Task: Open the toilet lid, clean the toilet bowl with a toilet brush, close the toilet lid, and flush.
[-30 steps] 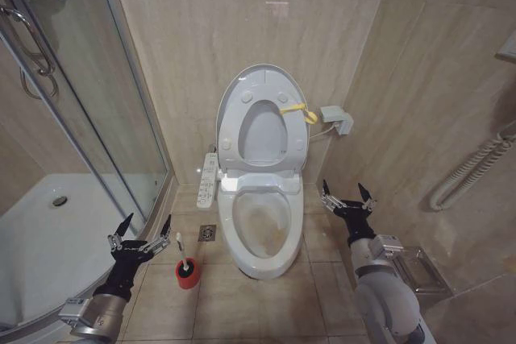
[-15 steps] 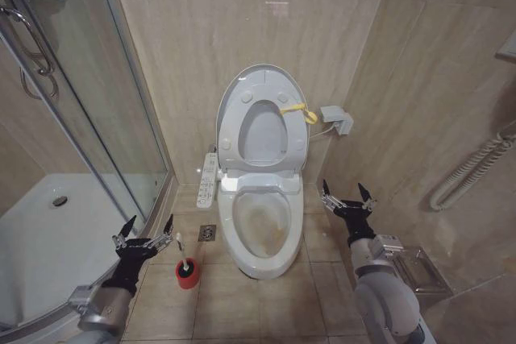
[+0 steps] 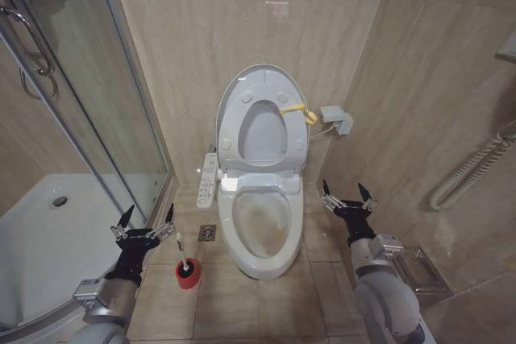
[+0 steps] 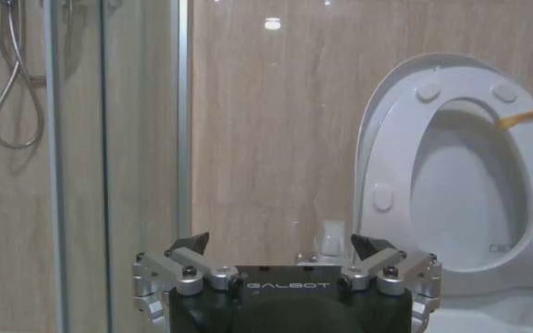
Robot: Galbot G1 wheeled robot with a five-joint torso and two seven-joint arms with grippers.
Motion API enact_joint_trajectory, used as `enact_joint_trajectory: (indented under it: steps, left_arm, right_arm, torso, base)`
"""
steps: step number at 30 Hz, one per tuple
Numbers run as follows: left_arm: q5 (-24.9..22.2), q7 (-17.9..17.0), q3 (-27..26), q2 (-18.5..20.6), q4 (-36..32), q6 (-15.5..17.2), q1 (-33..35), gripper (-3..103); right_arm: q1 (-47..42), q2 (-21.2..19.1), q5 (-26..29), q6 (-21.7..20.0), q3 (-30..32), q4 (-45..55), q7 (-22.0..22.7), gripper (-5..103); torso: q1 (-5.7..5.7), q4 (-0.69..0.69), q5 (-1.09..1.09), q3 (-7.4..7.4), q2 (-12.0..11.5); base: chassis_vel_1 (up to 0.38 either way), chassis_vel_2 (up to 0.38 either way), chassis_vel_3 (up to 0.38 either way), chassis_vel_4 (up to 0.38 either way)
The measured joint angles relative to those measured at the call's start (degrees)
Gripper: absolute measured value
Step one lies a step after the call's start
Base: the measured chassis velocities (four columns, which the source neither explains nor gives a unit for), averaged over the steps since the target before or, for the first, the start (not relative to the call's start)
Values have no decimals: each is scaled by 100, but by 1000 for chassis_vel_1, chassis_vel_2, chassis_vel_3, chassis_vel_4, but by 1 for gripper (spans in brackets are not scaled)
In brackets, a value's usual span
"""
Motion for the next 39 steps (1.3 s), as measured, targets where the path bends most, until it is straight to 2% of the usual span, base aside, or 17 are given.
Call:
enact_joint_trajectory:
  steps: [2,3,8,39]
  left_arm:
    - [22,-4,-5,8,77,-74,25,100]
    - [71,-10,-18,17,275,-306,76,100]
    - [102,-28,-12,8,431,-517,140,100]
    - [183,84,128,-110,509,-627,59,100]
  right_arm:
    - [0,0,0,0,0,0,0,100]
    - [0,0,0,0,0,0,0,100]
    - [0,0,0,0,0,0,0,100]
    - [-1,0,0,0,0,1,0,100]
  torso:
    - [0,0,-1,0,0]
    - [0,0,-1,0,0]
    - [0,1,-1,0,0]
    - [-3,0,-1,-1,0]
  base:
    - [0,0,0,0]
    - [0,0,0,0]
    - [0,0,0,0]
    - [-36,36,36,-37]
